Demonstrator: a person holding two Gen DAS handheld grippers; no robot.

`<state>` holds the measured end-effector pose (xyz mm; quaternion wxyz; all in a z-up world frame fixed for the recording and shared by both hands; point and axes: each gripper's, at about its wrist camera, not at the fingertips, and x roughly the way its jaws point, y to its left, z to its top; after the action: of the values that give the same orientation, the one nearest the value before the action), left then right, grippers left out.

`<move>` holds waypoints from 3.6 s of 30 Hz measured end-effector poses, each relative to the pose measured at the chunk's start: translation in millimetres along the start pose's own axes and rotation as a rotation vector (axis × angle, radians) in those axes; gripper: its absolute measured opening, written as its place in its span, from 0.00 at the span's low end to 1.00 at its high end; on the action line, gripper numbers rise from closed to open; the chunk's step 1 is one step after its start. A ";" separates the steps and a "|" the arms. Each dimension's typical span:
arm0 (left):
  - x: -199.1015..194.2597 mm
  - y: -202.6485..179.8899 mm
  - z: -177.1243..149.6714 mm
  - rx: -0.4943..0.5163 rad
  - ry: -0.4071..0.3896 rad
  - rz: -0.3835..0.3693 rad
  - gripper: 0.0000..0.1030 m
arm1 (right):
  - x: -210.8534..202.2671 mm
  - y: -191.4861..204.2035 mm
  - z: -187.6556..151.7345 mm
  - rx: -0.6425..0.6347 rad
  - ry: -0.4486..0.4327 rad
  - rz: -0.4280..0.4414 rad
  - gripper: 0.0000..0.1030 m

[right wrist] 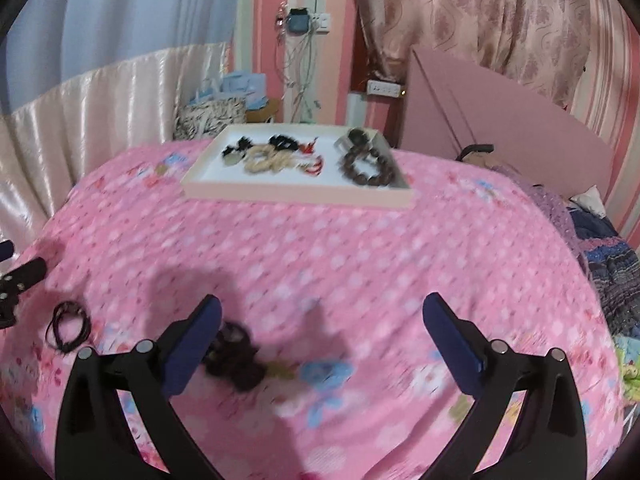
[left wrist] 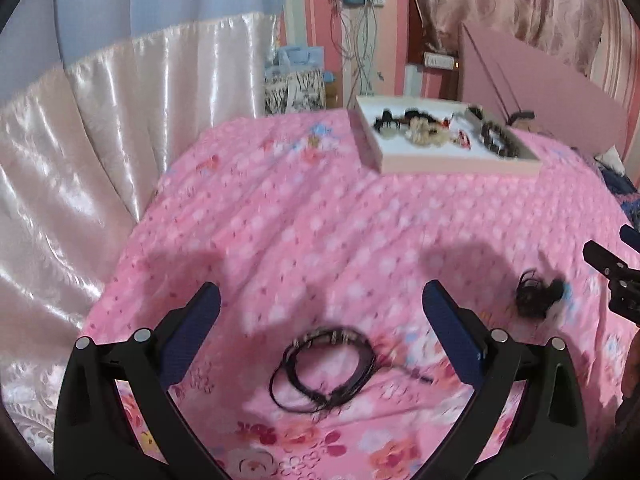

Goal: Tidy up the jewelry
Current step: 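Move left tool to the black leather cord bracelet while right tool moves to the black claw clip, then grasp the leather bracelet with left tool while right tool grasps the claw clip, then carry leather bracelet and claw clip into the white tray and open both tools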

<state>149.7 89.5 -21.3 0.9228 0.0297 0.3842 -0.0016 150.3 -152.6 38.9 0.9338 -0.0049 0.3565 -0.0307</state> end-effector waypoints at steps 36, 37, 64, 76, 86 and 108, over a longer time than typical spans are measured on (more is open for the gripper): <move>43.1 37.9 -43.3 -0.067 0.090 -0.014 0.97 | 30.1 36.2 -35.6 -0.034 0.076 0.056 0.98; 43.3 37.9 -43.3 -0.068 0.091 -0.019 0.96 | 30.3 35.4 -35.4 -0.032 0.076 0.057 0.98; 46.4 21.4 -42.4 -0.020 0.098 -0.082 0.50 | 42.2 30.1 -32.9 -0.021 0.092 0.084 0.96; 59.6 21.2 -46.6 -0.031 0.141 -0.085 0.30 | 49.4 33.0 -34.9 -0.025 0.122 0.153 0.60; 57.5 22.1 -47.0 -0.041 0.138 -0.093 0.13 | 47.1 31.1 -36.1 -0.008 0.115 0.204 0.42; 18.5 -18.2 26.8 -0.014 0.053 -0.096 0.11 | 44.7 -13.2 18.1 0.050 0.090 0.223 0.41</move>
<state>181.2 70.2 -16.6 0.9113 0.0050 0.4094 -0.0424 194.9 -168.8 23.1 0.9143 0.0597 0.3953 0.0644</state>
